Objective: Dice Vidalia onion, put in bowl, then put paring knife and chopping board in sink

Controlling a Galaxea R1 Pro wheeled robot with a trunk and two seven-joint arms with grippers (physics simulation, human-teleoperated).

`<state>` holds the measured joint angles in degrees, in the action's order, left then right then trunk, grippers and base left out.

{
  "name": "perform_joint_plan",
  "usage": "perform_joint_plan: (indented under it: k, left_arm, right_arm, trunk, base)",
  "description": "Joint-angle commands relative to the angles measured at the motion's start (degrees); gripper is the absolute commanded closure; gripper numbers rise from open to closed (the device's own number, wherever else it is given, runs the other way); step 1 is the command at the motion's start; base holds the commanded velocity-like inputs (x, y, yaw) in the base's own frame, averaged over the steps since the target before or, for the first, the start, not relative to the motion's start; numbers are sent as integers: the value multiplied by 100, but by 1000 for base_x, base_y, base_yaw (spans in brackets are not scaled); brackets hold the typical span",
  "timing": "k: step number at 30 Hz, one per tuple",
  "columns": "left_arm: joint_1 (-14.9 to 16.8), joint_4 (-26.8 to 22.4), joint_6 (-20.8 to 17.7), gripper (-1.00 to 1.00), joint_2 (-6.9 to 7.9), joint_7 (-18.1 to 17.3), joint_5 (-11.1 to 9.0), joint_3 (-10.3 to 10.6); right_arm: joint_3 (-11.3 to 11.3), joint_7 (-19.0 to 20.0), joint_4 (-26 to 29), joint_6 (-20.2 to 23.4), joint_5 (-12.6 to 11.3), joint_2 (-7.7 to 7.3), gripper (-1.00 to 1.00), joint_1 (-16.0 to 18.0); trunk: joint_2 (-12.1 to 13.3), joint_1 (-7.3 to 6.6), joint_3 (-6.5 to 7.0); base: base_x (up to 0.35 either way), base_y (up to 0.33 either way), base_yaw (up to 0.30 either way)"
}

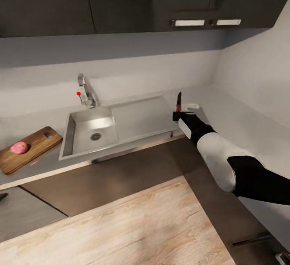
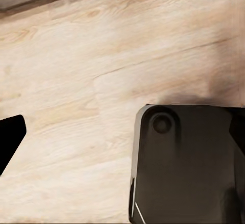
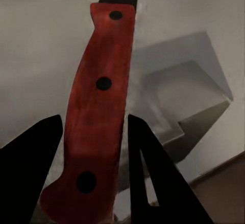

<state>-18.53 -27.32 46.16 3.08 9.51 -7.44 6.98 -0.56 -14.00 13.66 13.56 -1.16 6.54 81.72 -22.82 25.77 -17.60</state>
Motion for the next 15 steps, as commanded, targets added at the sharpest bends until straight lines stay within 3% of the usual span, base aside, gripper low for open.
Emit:
perform_joint_plan:
  k: [1,4,6,9,15]
  left_arm:
    - [-1,-12,7,-100,8,25,-56,49]
    - [-1,-13,7,-100,8,25,-56,49]
    - [-1,-11,7,-100,8,28,-56,49]
    - [1,-7,7,-100,8,35,-56,49]
    - [70,5,3,-100,22,50,-64,49]
  right_arm:
    - [-8,-24,168,92,-17,3,100,2]
    - [-17,-24,437,169,-15,73,100,2]
    - [-48,-24,537,171,48,231,100,2]
    - [-70,-7,575,97,142,339,100,2]
    - [-75,27,577,-776,167,346,100,-209]
  trunk:
    - [-10,1,-3]
    - [-10,1,17]
    - [-10,1,30]
    - [-10,1,52]
    - [-10,1,95]
  base:
    - [-287,192,222]
    - [-285,192,214]
    - [-274,192,205]
    - [-246,188,202]
    - [-81,67,191]
